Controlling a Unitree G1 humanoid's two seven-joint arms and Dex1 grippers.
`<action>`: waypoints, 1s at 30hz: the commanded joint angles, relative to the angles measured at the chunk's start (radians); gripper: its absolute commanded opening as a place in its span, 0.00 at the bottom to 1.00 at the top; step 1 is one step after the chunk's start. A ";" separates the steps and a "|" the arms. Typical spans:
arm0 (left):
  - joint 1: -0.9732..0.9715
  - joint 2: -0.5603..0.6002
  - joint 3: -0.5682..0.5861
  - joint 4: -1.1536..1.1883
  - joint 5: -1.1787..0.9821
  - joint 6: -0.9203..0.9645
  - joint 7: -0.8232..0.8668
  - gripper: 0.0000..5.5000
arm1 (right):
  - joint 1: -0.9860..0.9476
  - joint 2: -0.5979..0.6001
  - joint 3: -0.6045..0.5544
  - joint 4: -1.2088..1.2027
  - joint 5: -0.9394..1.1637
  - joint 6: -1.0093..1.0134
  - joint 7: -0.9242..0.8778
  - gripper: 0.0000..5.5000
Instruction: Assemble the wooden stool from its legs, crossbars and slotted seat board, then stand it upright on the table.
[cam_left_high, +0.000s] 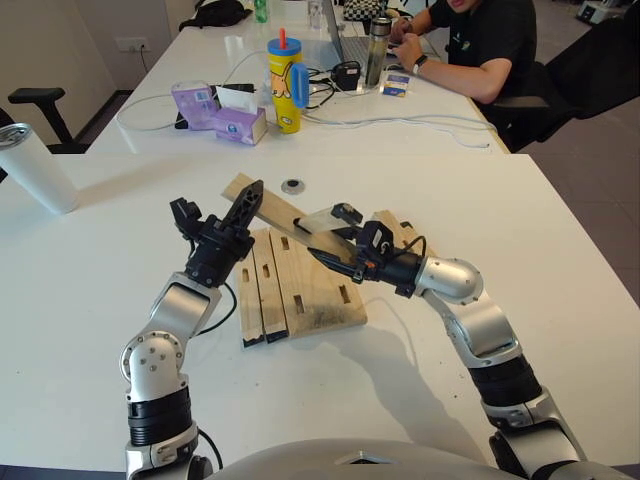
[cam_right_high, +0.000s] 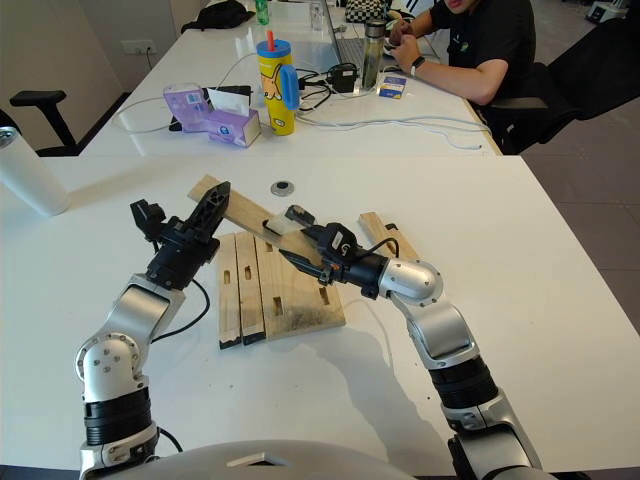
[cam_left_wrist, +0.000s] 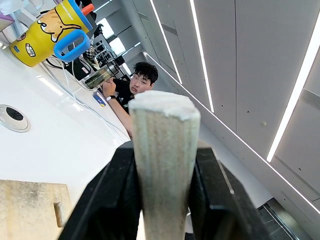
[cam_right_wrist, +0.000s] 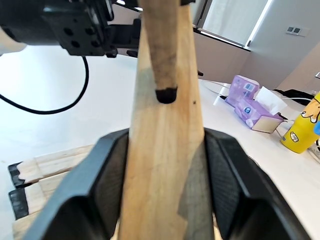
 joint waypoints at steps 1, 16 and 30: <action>-0.012 0.007 0.001 0.011 0.012 -0.006 0.001 0.19 | -0.001 -0.010 -0.010 -0.025 0.033 0.021 0.018 0.45; -0.075 0.027 0.155 0.148 0.104 -0.149 0.073 0.19 | 0.013 -0.165 0.011 -0.030 0.066 0.149 0.175 0.59; -0.103 0.027 0.205 0.172 0.088 -0.156 0.088 0.19 | -0.044 -0.258 0.262 0.136 -0.198 0.084 0.299 0.59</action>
